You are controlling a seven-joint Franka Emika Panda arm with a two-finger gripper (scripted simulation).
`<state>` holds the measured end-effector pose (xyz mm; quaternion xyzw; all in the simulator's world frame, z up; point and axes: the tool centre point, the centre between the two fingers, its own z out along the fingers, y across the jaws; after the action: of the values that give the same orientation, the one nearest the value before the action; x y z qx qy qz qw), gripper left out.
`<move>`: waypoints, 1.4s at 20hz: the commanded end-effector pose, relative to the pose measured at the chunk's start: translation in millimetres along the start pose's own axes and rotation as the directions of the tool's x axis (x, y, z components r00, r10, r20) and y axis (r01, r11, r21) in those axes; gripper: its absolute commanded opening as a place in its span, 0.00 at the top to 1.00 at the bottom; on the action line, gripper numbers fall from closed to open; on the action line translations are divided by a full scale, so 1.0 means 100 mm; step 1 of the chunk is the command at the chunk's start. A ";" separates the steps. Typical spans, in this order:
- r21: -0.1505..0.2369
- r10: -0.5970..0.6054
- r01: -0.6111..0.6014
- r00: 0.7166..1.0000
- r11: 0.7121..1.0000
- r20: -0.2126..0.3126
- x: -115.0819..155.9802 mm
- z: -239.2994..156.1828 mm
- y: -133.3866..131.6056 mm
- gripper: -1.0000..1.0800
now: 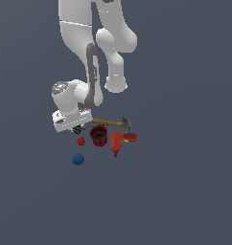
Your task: Pick up a designated object from a clutter of objects.
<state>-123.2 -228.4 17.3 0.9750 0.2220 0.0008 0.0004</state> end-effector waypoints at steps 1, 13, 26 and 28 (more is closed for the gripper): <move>0.001 0.000 0.000 1.000 1.000 0.001 -0.01 0.01 0.00 1.00; 0.000 -0.001 0.001 1.000 1.000 0.000 0.07 -0.20 0.01 1.00; -0.001 0.001 -0.001 1.000 1.000 0.003 0.38 -1.17 0.11 1.00; -0.001 0.002 -0.002 1.000 1.000 0.003 0.44 -1.36 0.13 1.00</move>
<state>-82.6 -221.6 138.8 0.9752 0.2214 -0.0003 0.0007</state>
